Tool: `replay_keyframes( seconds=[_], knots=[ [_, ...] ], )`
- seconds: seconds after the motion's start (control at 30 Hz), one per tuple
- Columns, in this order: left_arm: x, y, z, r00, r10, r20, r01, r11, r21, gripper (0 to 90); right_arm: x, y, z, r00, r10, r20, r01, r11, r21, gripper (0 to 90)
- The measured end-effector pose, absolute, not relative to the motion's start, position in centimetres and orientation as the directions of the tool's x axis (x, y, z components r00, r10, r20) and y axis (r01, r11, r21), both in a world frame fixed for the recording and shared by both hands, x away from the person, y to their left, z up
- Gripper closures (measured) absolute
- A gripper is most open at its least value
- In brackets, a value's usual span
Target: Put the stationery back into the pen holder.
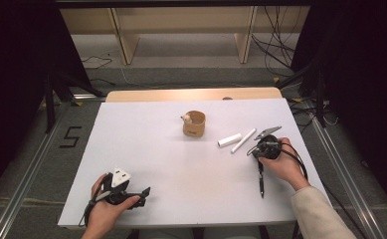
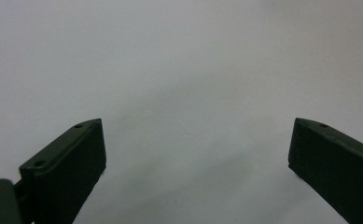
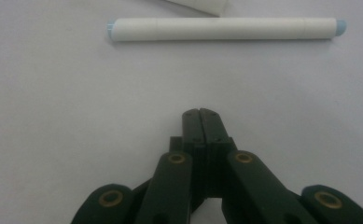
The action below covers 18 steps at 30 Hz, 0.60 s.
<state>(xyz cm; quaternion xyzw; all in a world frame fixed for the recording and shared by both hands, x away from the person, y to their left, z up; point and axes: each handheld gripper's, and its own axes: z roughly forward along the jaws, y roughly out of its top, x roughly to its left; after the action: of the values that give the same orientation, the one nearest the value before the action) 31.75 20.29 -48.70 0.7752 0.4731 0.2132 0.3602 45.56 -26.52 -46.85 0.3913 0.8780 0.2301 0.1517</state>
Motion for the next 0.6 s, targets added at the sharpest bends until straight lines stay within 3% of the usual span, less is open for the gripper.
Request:
replay_keyframes(
  seconds=[0.6],
  knots=[
    [31.7, 20.3, -48.7, 0.461, 0.887, -0.012, 0.579, -0.29, 0.762, 3.9, 44.5, -29.3, -46.5, -0.573, 0.817, -0.063, 0.698, 0.527, 0.484, 90.0]
  ],
)
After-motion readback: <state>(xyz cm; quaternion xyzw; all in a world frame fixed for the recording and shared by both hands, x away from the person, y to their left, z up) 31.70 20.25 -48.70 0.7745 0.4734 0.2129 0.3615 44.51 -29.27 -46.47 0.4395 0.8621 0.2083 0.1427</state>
